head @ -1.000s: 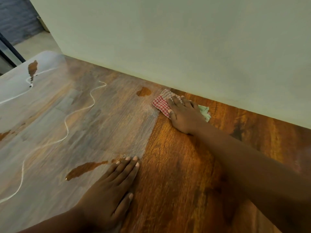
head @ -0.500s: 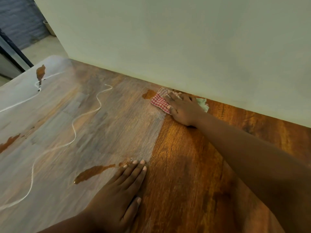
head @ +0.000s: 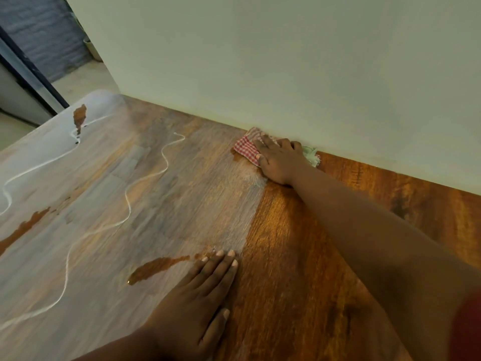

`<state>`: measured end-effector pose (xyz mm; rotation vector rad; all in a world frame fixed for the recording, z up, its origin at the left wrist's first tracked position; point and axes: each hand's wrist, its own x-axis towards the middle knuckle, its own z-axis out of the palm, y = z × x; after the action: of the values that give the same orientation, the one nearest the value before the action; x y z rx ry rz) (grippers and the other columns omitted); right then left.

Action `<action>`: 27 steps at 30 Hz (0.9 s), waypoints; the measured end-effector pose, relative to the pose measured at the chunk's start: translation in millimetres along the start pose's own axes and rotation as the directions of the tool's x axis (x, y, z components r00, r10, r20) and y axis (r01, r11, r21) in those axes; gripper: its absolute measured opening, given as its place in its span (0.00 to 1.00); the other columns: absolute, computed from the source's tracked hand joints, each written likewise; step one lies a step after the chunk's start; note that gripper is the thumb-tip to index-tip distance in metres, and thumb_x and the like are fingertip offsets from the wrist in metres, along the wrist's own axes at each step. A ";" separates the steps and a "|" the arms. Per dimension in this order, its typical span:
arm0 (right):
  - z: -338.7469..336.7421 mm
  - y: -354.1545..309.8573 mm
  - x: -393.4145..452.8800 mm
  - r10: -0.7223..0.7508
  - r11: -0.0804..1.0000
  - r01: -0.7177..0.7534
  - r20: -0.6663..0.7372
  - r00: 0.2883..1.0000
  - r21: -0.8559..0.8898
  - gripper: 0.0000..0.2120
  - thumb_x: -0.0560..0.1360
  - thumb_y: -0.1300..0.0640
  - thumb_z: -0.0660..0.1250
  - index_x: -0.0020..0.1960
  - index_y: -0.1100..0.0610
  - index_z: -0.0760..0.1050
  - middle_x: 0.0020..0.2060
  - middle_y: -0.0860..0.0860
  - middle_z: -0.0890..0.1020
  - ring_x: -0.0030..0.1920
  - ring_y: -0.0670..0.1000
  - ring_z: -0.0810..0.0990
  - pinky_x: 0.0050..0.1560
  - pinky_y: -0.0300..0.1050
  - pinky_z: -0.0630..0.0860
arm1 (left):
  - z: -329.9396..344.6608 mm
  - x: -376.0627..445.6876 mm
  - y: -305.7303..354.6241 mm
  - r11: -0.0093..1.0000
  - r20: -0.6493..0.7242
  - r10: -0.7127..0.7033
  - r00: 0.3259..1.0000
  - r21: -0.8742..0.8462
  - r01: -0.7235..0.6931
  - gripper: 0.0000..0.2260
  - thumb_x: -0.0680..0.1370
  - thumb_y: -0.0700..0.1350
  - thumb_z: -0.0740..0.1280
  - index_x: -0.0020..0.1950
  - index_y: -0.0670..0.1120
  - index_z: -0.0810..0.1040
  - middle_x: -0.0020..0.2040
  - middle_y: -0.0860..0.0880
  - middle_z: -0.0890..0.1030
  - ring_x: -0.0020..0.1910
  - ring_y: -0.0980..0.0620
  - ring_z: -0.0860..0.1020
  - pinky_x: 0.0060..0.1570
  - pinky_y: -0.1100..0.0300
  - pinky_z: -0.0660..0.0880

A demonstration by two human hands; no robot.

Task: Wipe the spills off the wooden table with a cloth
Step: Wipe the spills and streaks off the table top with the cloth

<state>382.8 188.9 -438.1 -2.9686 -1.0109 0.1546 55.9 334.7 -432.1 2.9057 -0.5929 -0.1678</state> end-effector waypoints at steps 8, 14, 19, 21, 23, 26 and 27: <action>-1.1 -6.8 2.1 0.008 1.000 -0.008 -0.001 1.000 -0.020 0.27 0.81 0.43 0.42 0.79 0.47 0.45 0.79 0.50 0.49 0.73 0.59 0.56 0.68 0.58 0.53 | 2.3 4.2 -3.0 0.959 0.069 -0.039 0.997 0.282 0.018 0.30 0.81 0.60 0.47 0.76 0.43 0.57 0.77 0.48 0.59 0.75 0.46 0.53 0.69 0.54 0.51; 10.9 -17.6 -20.3 -0.226 0.974 0.226 0.007 0.974 -0.008 0.27 0.81 0.42 0.41 0.79 0.44 0.42 0.79 0.50 0.48 0.74 0.58 0.53 0.69 0.57 0.49 | -1.5 3.9 -3.9 0.943 0.080 -0.057 0.995 0.331 0.027 0.28 0.81 0.58 0.45 0.76 0.45 0.61 0.75 0.47 0.64 0.75 0.47 0.58 0.68 0.54 0.56; -0.2 -18.1 8.1 0.003 0.999 -0.004 0.025 1.000 0.035 0.27 0.81 0.43 0.42 0.79 0.46 0.43 0.79 0.50 0.46 0.75 0.59 0.52 0.72 0.58 0.48 | -1.2 0.4 -1.7 0.945 0.076 -0.083 0.994 0.323 0.054 0.28 0.81 0.58 0.44 0.76 0.45 0.62 0.76 0.47 0.63 0.74 0.48 0.61 0.67 0.54 0.58; -2.9 -33.6 4.9 0.074 0.994 -0.076 0.030 0.997 0.076 0.28 0.81 0.43 0.43 0.79 0.47 0.43 0.79 0.51 0.47 0.76 0.61 0.50 0.73 0.59 0.47 | -1.7 0.0 -2.3 0.949 0.078 -0.080 0.994 0.311 0.051 0.28 0.81 0.57 0.43 0.75 0.45 0.63 0.75 0.47 0.64 0.74 0.48 0.62 0.67 0.54 0.59; 2.4 -54.3 -14.7 0.049 0.993 -0.053 0.032 0.998 0.106 0.28 0.81 0.43 0.44 0.79 0.49 0.45 0.79 0.52 0.48 0.75 0.62 0.50 0.72 0.60 0.47 | -1.7 0.1 -3.5 0.950 0.080 -0.073 0.994 0.307 0.045 0.28 0.81 0.57 0.43 0.75 0.45 0.64 0.74 0.47 0.65 0.74 0.48 0.61 0.67 0.54 0.57; 16.3 -71.0 -57.0 -0.124 0.986 0.125 -0.014 0.992 0.112 0.29 0.79 0.42 0.42 0.79 0.49 0.44 0.79 0.52 0.49 0.75 0.60 0.51 0.71 0.60 0.46 | -1.1 2.1 -2.9 0.951 0.076 -0.067 0.995 0.308 0.040 0.28 0.81 0.58 0.44 0.74 0.45 0.66 0.74 0.47 0.66 0.73 0.49 0.60 0.69 0.54 0.53; 17.0 -67.2 -60.8 -0.164 0.981 0.164 -0.005 0.986 0.102 0.29 0.79 0.42 0.42 0.79 0.49 0.44 0.79 0.52 0.48 0.75 0.59 0.51 0.70 0.59 0.46 | -1.0 2.5 -2.2 0.951 0.081 -0.074 0.994 0.305 0.046 0.28 0.81 0.58 0.44 0.74 0.45 0.66 0.74 0.47 0.66 0.73 0.48 0.61 0.69 0.54 0.53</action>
<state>292.4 204.7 -447.2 -2.7803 -1.2038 0.2041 59.2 335.8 -431.8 3.2306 -0.5910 -0.2395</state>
